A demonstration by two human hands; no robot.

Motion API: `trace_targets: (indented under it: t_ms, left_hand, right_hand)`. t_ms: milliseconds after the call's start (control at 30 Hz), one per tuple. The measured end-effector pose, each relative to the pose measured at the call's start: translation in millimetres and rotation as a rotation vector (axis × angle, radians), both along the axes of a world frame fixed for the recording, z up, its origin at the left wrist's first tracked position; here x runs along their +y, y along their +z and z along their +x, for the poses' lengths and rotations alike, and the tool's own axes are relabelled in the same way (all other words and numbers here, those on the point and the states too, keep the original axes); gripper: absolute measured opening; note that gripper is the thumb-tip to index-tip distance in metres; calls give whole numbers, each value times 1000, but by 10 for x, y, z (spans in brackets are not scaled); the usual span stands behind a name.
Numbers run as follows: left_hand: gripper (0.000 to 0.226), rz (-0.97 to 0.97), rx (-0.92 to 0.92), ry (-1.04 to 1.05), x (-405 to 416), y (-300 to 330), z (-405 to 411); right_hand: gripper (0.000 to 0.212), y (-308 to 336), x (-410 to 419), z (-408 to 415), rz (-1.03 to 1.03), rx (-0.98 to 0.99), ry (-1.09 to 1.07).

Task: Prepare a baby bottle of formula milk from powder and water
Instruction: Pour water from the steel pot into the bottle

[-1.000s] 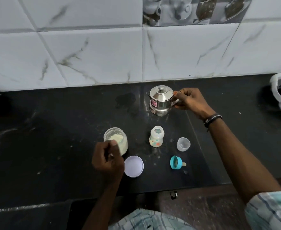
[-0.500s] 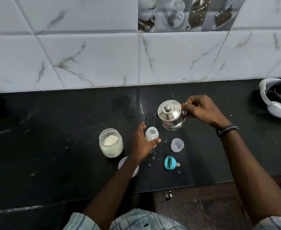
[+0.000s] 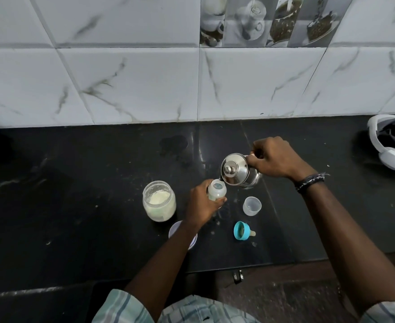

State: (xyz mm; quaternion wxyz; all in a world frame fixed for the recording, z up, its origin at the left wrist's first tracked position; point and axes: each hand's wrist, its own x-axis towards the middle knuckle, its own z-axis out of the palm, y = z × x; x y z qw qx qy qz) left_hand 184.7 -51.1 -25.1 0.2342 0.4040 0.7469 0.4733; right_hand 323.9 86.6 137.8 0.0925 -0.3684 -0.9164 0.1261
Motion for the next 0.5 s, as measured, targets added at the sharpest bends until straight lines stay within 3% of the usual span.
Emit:
trace_targets:
  t_ms: [500]
  left_hand:
    - [51, 35, 7, 14, -11, -29, 11]
  right_hand:
    - [19, 40, -161, -206, 252, -156, 114]
